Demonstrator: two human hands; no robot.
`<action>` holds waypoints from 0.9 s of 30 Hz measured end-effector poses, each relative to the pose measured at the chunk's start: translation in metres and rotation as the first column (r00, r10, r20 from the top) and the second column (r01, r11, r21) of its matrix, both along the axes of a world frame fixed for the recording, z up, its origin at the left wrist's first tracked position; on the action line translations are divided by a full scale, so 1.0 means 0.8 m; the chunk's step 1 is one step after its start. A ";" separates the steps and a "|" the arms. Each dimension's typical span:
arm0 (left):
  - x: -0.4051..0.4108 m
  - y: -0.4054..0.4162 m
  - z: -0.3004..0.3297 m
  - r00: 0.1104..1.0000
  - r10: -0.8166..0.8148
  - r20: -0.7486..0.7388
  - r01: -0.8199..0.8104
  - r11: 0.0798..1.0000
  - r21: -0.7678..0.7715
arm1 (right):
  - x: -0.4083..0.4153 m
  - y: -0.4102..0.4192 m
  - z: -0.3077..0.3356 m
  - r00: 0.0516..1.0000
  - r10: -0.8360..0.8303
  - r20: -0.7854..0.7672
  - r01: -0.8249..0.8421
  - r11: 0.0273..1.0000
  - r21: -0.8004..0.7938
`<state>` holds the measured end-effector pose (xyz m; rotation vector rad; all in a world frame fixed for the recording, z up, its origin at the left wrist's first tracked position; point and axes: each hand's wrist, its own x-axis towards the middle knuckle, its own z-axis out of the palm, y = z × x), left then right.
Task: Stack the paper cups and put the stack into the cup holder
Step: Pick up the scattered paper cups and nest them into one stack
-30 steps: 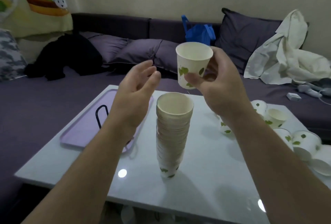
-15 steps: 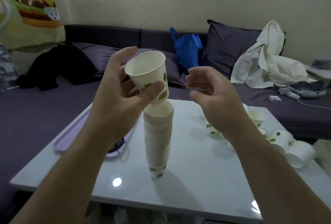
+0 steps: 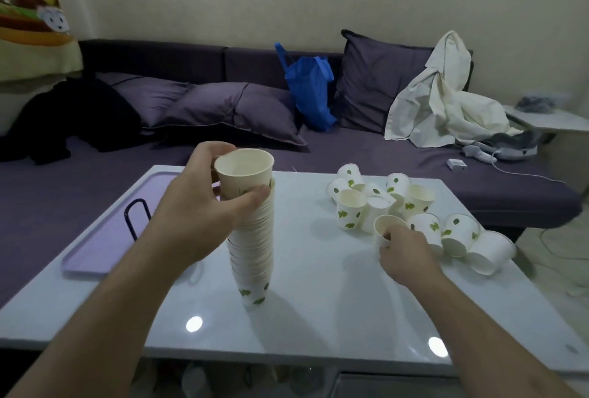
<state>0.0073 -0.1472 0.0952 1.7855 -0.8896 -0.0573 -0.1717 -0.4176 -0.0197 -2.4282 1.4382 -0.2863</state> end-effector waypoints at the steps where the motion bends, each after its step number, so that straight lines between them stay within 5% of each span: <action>1: 0.000 0.001 0.000 1.000 0.001 -0.016 -0.001 1.000 0.010 | -0.001 0.000 0.002 0.999 0.004 0.034 -0.003 1.000 -0.028; 7: 0.001 0.007 0.000 0.999 0.013 -0.046 -0.009 0.997 0.073 | 0.000 0.026 0.055 0.924 0.147 0.354 -0.066 0.971 -0.230; 14: 0.004 0.011 -0.001 0.999 0.020 -0.034 -0.017 0.994 0.104 | 0.026 0.079 0.127 0.577 0.388 0.719 -0.235 0.922 -0.308; 21: 0.011 0.020 -0.008 0.995 -0.044 -0.093 0.054 0.993 0.102 | 0.059 0.139 0.196 0.348 0.594 0.725 -0.358 0.799 -0.483; 27: 0.015 0.028 -0.005 0.991 -0.086 -0.102 0.087 0.996 0.004 | 0.098 0.167 0.184 0.406 0.717 0.567 -0.488 0.695 -0.528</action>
